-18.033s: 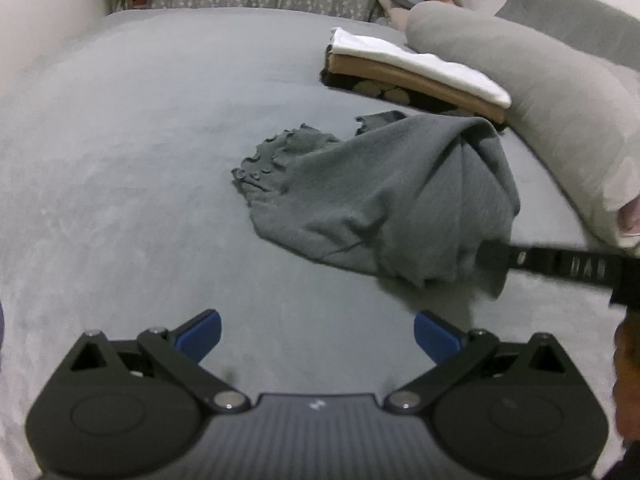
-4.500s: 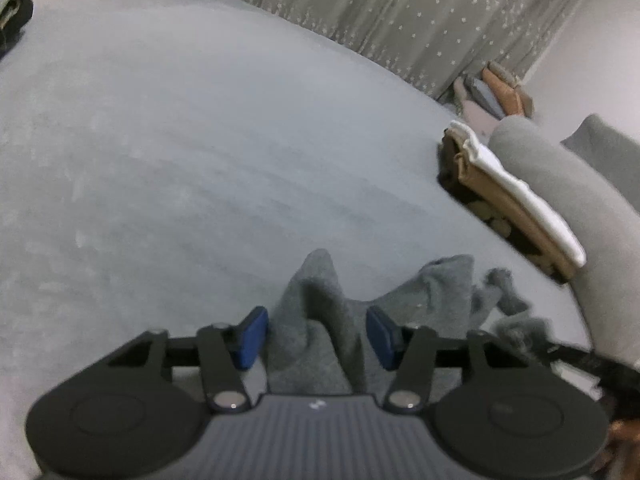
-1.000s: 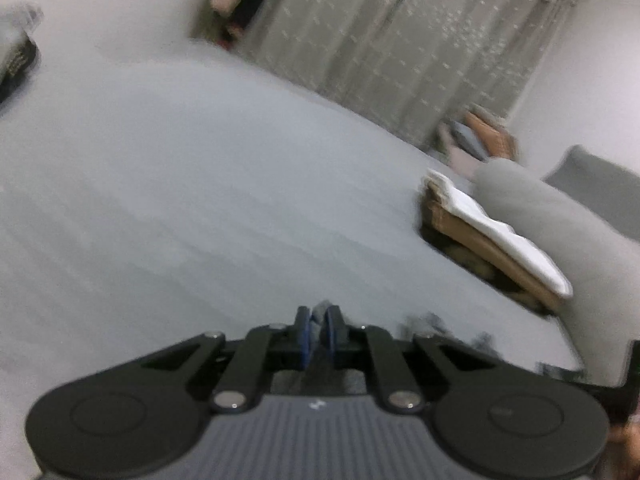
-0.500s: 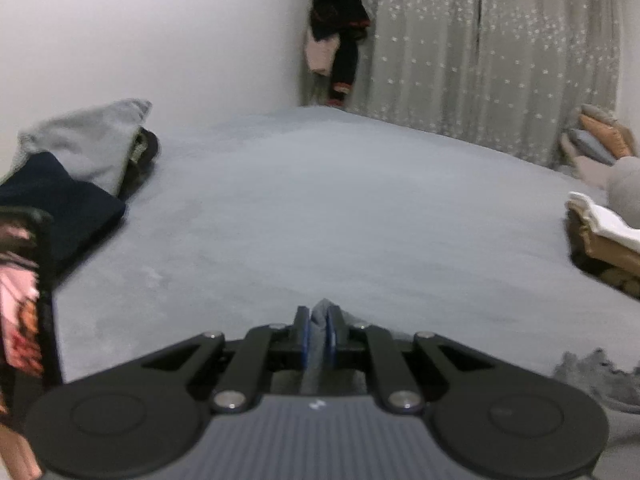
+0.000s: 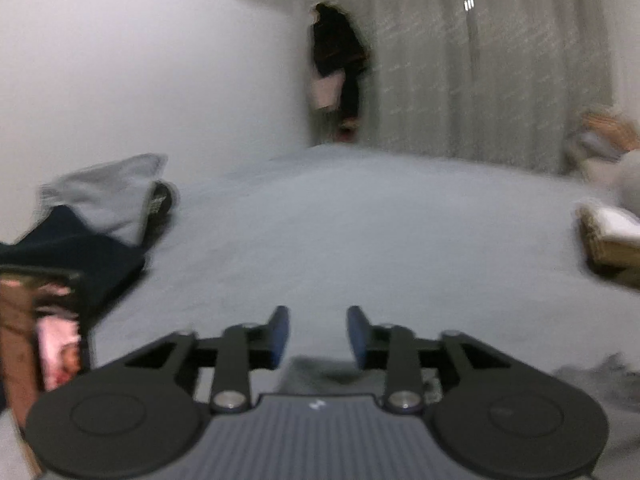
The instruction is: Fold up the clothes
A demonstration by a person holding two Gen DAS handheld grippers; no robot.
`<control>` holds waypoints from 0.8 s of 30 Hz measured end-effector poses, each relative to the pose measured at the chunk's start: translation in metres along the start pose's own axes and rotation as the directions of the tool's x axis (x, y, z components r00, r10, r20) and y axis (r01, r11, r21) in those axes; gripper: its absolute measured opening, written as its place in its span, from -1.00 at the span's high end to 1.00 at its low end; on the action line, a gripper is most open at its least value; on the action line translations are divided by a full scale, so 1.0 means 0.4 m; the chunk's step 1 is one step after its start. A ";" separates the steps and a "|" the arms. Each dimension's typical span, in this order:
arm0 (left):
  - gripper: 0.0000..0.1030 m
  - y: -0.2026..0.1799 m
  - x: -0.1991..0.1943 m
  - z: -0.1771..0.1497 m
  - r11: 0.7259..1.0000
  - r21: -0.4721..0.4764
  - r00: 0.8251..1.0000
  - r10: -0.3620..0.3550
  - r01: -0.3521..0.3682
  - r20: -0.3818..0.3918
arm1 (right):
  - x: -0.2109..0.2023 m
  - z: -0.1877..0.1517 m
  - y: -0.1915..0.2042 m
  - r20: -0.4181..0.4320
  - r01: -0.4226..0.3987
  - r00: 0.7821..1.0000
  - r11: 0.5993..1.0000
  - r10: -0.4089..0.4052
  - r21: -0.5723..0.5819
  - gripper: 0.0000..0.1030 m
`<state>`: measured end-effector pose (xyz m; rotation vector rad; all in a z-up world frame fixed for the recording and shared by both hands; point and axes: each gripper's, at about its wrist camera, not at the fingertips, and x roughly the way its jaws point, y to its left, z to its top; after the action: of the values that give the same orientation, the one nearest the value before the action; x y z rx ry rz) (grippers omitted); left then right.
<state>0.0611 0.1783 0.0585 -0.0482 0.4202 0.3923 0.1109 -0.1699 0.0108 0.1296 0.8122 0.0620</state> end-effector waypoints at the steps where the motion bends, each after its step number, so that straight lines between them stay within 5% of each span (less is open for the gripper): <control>1: 0.17 -0.007 -0.002 -0.001 0.998 -0.001 0.998 -0.061 0.061 -0.001 | 0.001 0.001 0.001 -0.002 -0.005 1.000 1.000 0.005 -0.007 0.12; 3: 0.09 -0.030 0.008 -0.009 0.982 0.004 0.981 -0.189 0.189 -0.042 | 0.004 0.004 0.004 -0.008 -0.017 1.000 1.000 0.017 -0.024 0.12; 8: 0.02 -0.093 0.055 -0.041 0.906 -0.008 0.893 -0.418 0.422 -0.166 | 0.012 0.009 0.009 -0.029 -0.067 0.997 0.994 0.065 -0.086 0.10; 15: -0.04 -0.142 0.165 -0.040 0.840 -0.077 0.796 -0.535 0.537 -0.285 | 0.022 0.006 0.023 -0.047 -0.123 0.992 0.980 0.117 -0.154 0.10; 18: 0.00 -0.164 0.207 -0.046 0.812 -0.125 0.749 -0.576 0.570 -0.328 | 0.027 0.000 0.034 -0.035 -0.125 0.992 0.977 0.121 -0.175 0.33; 21: 0.23 -0.190 0.231 -0.055 0.797 -0.149 0.719 -0.595 0.585 -0.358 | 0.024 -0.004 0.032 -0.026 -0.133 0.991 0.976 0.131 -0.172 0.58; 24: 0.91 -0.204 0.246 -0.059 0.789 -0.168 0.699 -0.604 0.590 -0.381 | 0.019 -0.006 0.026 -0.017 -0.144 0.990 0.977 0.143 -0.158 0.83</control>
<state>0.1655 0.1354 -0.0058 -0.3019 0.7942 -0.2772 0.1142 -0.1587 0.0051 0.0372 0.7992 0.2630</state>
